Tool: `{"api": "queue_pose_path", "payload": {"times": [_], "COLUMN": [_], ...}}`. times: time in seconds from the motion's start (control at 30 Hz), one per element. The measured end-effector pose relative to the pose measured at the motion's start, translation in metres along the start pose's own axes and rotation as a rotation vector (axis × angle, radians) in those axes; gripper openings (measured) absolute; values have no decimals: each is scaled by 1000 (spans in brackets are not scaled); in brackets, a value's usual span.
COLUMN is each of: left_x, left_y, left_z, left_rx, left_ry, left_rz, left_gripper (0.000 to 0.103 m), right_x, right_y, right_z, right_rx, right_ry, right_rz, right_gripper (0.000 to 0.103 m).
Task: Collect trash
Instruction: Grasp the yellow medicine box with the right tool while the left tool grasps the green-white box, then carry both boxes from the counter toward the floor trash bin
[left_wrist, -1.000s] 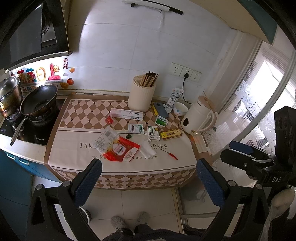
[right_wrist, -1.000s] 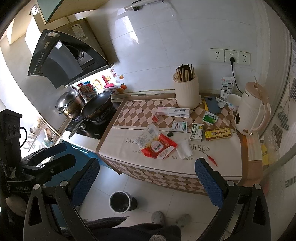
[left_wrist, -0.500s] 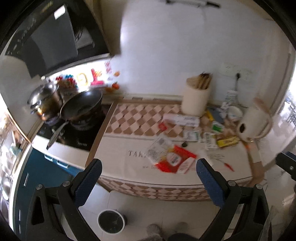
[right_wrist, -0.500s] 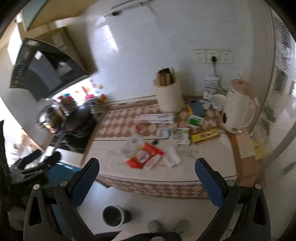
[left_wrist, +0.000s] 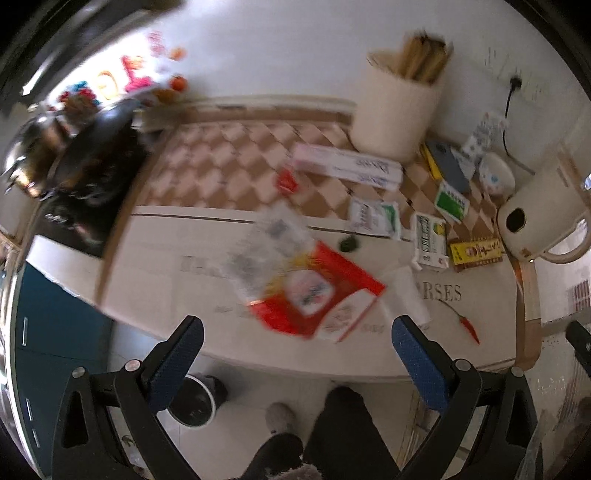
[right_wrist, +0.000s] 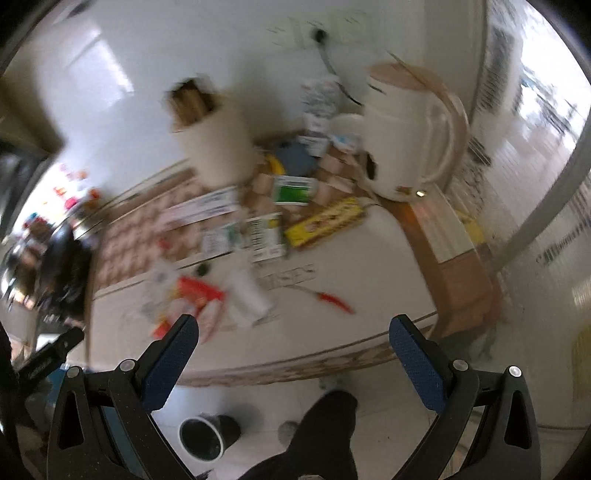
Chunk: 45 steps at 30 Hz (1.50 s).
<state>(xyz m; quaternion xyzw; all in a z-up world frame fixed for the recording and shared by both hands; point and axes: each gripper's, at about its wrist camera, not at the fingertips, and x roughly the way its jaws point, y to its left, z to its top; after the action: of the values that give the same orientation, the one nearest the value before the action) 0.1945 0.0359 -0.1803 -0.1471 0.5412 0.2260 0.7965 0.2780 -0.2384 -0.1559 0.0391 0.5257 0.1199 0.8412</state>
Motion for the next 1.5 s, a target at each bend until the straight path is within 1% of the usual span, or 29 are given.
{"api": "queue_pose_path", "payload": {"times": [0.03, 0.07, 0.13, 0.17, 0.2, 0.27, 0.33, 0.4, 0.47, 0.53, 0.6, 0.63, 0.67, 0.73, 0.8, 0.83, 0.9, 0.93, 1.0, 1.03, 1.07, 1.1, 1.17, 1.23, 1.27, 1.3, 1.4, 1.47, 1.5], "left_x": [17, 26, 53, 64, 80, 100, 123, 138, 150, 155, 158, 159, 160, 163, 166, 169, 174, 180, 189, 198, 204, 210, 220, 230, 235, 238, 240, 236, 234], "left_y": [-19, -28, -52, -61, -72, -79, -85, -88, -90, -94, -102, -107, -112, -121, -131, -138, -149, -158, -170, -178, -184, -189, -197, -205, -207, -209, -209, -208, -207], "left_z": [10, 16, 33, 40, 49, 62, 73, 82, 87, 90, 93, 94, 95, 97, 98, 99, 99, 98, 96, 95, 94, 93, 91, 89, 88, 86, 85, 79, 75], "left_rx": [10, 13, 23, 33, 51, 67, 79, 80, 81, 81, 90, 96, 97, 104, 112, 116, 121, 123, 123, 121, 120, 121, 121, 121, 124, 123, 110, 125, 129], "left_ry": [17, 23, 30, 27, 24, 25, 40, 64, 90, 111, 114, 120, 127, 154, 180, 201, 229, 254, 298, 333, 357, 379, 401, 409, 414, 419, 396, 375, 376], "left_rz": [26, 46, 116, 164, 232, 306, 375, 400, 414, 404, 389, 378, 366, 315, 263, 217, 162, 114, 51, 2, -27, -50, -74, -76, -70, -66, -64, -29, -30], "left_gripper": [103, 103, 103, 103, 103, 103, 103, 103, 103, 103, 103, 103, 103, 103, 103, 103, 103, 103, 103, 103, 103, 103, 101, 90, 74, 64, 64, 64, 64], "right_x": [17, 31, 68, 90, 114, 156, 194, 232, 259, 288, 309, 313, 314, 316, 314, 312, 304, 301, 294, 292, 289, 287, 285, 283, 282, 281, 277, 282, 284], "right_y": [-11, -20, -42, -54, -66, -78, -84, -83, -79, -73, -67, -64, -57, -46, -46, -47, -53, -55, -58, -58, -59, -60, -65, -79, -84, -89, -106, -117, -120], "right_z": [10, 19, 39, 50, 61, 78, 92, 107, 115, 123, 128, 130, 135, 140, 138, 136, 131, 129, 123, 122, 121, 120, 118, 115, 114, 112, 105, 98, 97], "right_rx": [34, 64, 148, 206, 270, 362, 426, 469, 491, 496, 470, 446, 392, 248, 149, 120, 32, -12, -117, -145, -174, -197, -206, -160, -122, -102, -40, 5, 10], "right_ry": [15, 26, 58, 78, 98, 143, 178, 206, 227, 252, 284, 291, 277, 290, 314, 323, 341, 349, 360, 361, 354, 350, 363, 377, 387, 391, 400, 417, 426], "right_rz": [-9, -17, -32, -39, -37, -38, -48, -68, -83, -99, -123, -144, -159, -160, -140, -135, -136, -139, -151, -167, -186, -194, -207, -176, -160, -156, -153, -125, -122], "right_gripper": [103, 103, 103, 103, 103, 103, 103, 103, 103, 103, 103, 98, 94, 77, 76, 74, 74, 73, 73, 73, 74, 76, 87, 89, 89, 89, 89, 88, 85]}}
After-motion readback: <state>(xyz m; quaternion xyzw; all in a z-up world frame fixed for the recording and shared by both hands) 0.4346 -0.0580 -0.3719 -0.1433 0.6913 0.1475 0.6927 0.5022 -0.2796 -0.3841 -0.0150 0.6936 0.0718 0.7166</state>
